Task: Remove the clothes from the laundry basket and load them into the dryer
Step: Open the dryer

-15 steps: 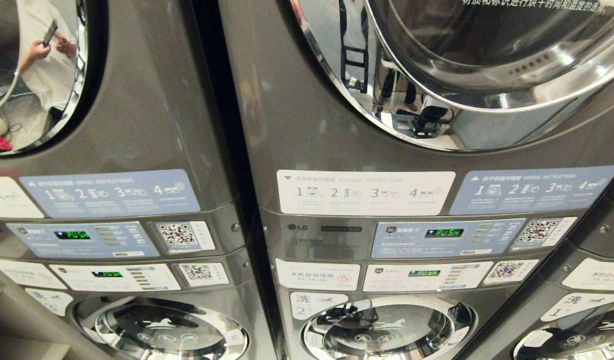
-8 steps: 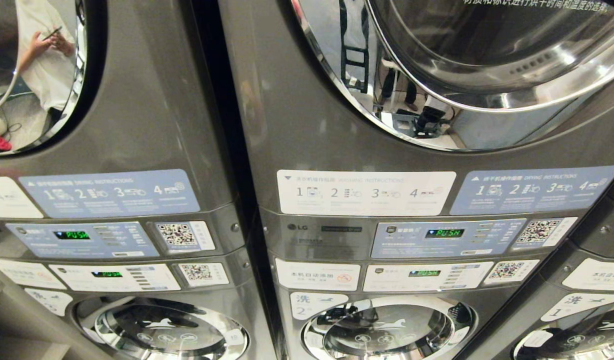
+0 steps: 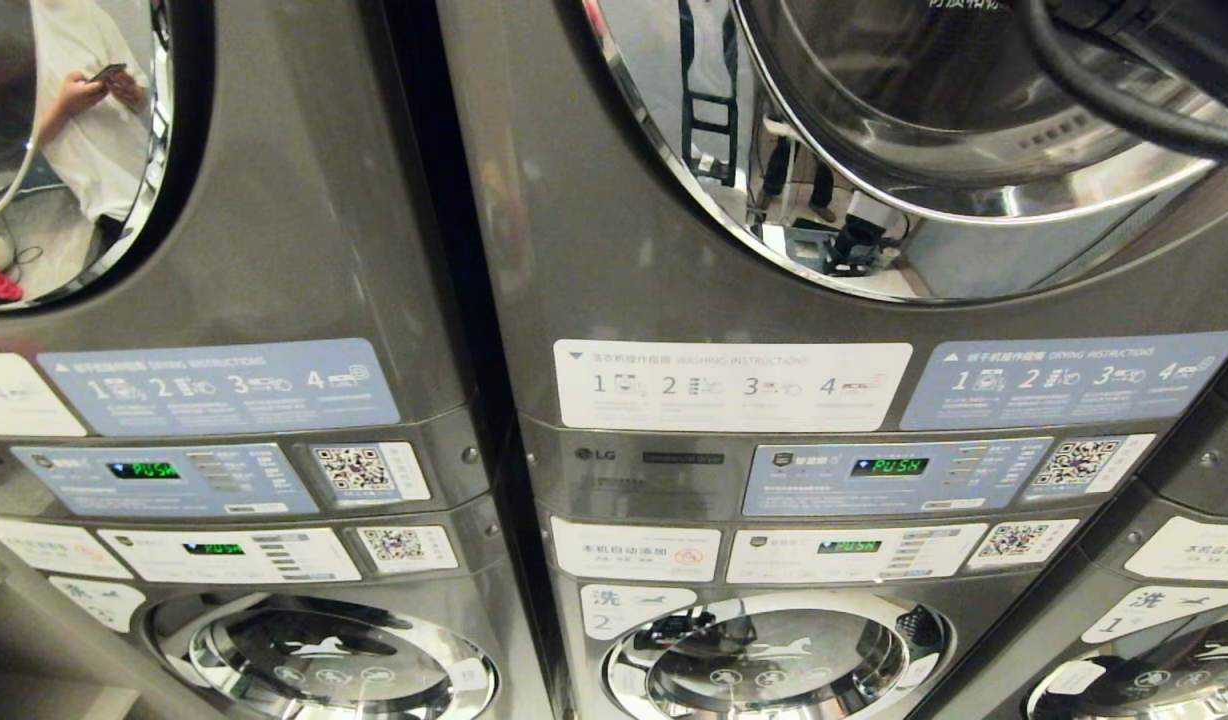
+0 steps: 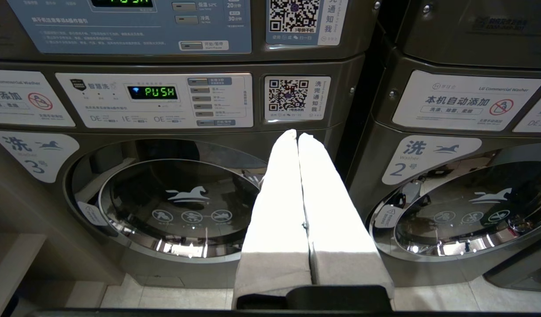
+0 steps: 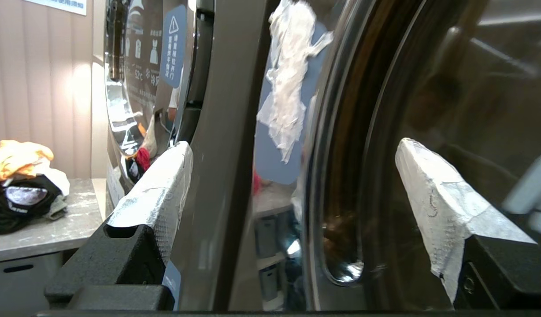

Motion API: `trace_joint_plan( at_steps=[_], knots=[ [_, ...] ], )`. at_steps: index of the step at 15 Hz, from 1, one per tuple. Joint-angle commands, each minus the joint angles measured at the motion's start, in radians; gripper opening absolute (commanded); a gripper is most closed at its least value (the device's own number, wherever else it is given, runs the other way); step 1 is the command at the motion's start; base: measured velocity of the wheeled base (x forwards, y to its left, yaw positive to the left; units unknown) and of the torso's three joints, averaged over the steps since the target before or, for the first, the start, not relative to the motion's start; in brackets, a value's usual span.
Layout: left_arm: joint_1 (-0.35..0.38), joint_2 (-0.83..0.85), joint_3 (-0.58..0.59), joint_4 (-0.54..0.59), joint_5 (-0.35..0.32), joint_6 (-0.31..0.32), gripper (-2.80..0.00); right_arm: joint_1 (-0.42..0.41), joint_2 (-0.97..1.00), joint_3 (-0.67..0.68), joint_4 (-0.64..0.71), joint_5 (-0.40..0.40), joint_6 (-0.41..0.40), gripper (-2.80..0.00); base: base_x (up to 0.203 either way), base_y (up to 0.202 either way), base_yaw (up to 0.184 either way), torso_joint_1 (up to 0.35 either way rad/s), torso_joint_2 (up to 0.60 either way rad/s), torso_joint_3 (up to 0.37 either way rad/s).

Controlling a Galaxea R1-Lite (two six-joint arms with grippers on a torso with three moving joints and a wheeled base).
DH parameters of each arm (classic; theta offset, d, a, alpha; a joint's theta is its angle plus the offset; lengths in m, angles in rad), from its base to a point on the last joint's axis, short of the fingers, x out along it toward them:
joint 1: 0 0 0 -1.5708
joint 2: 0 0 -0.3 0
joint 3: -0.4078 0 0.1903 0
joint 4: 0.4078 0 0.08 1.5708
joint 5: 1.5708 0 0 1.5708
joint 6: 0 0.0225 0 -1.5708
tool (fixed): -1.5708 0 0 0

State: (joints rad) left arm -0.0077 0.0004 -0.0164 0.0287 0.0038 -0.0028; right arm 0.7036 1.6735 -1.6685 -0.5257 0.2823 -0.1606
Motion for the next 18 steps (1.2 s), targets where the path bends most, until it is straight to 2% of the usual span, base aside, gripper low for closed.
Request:
trace_joint_plan(
  at_steps=[1, 10, 18],
  knots=[
    [0.0, -0.002, 0.0, 0.0, 0.001, 0.0, -2.8, 0.017, 0.046, -0.027, -0.003, -0.011, 0.0, 0.0, 0.0, 0.0, 0.0, 0.0, 0.0, 0.0],
    [0.0, -0.002, 0.0, 0.0, 0.001, 0.0, -2.8, 0.043, 0.125, -0.108, 0.024, -0.04, 0.005, 0.0, 0.0, 0.0, 0.0, 0.0, 0.0, 0.0],
    [0.0, -0.002, 0.0, 0.0, 0.001, 0.0, -2.8, 0.066, 0.109, -0.108, 0.094, -0.029, 0.018, 0.0, 0.0, 0.0, 0.0, 0.0, 0.0, 0.0]
  ],
)
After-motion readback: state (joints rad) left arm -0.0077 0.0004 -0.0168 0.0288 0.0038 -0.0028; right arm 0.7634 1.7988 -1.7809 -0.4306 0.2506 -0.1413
